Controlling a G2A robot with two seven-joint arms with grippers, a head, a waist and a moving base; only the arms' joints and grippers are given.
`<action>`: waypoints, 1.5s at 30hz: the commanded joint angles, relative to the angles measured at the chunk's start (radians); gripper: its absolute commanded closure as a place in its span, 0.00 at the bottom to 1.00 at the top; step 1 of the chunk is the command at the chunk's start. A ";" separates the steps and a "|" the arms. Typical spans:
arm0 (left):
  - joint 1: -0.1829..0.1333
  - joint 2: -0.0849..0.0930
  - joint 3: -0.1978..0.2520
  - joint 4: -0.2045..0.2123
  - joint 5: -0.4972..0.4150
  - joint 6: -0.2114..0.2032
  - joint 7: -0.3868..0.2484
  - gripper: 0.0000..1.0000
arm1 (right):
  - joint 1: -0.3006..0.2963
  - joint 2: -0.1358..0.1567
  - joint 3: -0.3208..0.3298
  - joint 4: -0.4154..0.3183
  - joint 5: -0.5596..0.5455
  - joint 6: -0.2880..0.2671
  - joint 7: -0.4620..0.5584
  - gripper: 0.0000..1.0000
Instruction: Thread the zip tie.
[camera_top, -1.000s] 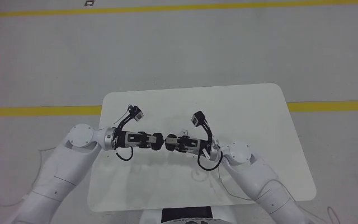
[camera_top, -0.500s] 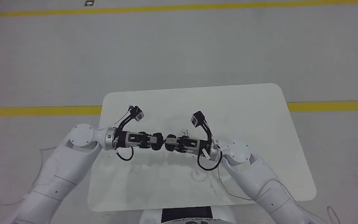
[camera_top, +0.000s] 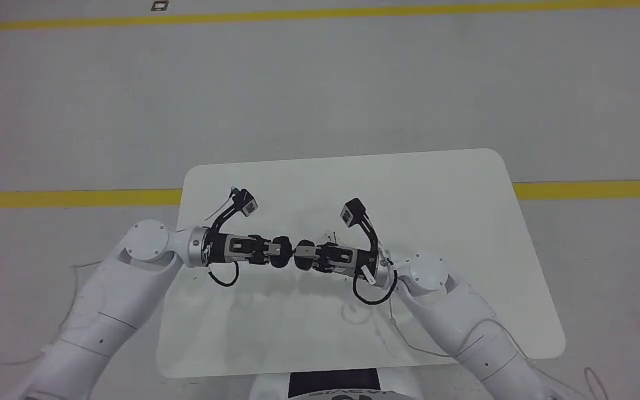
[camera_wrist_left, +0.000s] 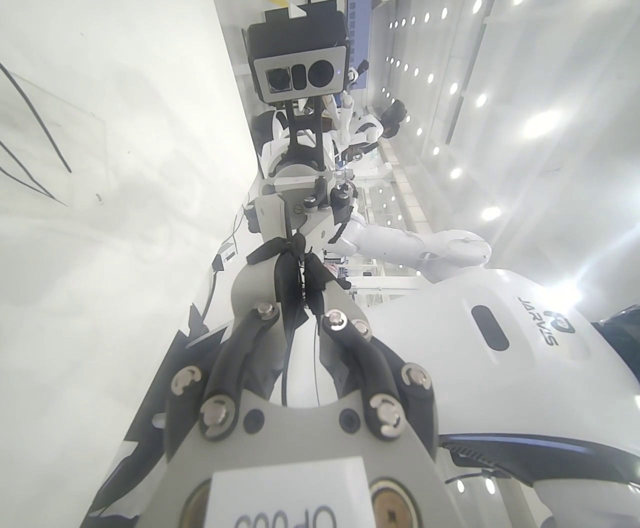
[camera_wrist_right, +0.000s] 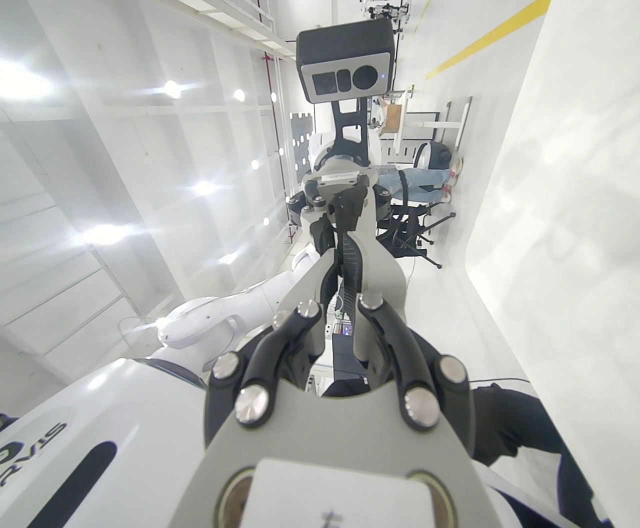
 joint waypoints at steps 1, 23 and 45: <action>-0.001 0.000 0.001 0.000 0.000 0.000 -0.001 0.93 | 0.001 0.000 -0.001 0.000 0.000 0.000 0.000 1.00; -0.006 0.002 0.010 0.006 -0.003 -0.006 -0.003 1.00 | 0.004 0.001 -0.005 0.006 0.004 0.009 -0.003 0.00; -0.004 0.007 0.007 0.033 -0.006 -0.007 0.000 1.00 | -0.015 0.005 0.021 0.018 0.051 -0.005 -0.011 0.00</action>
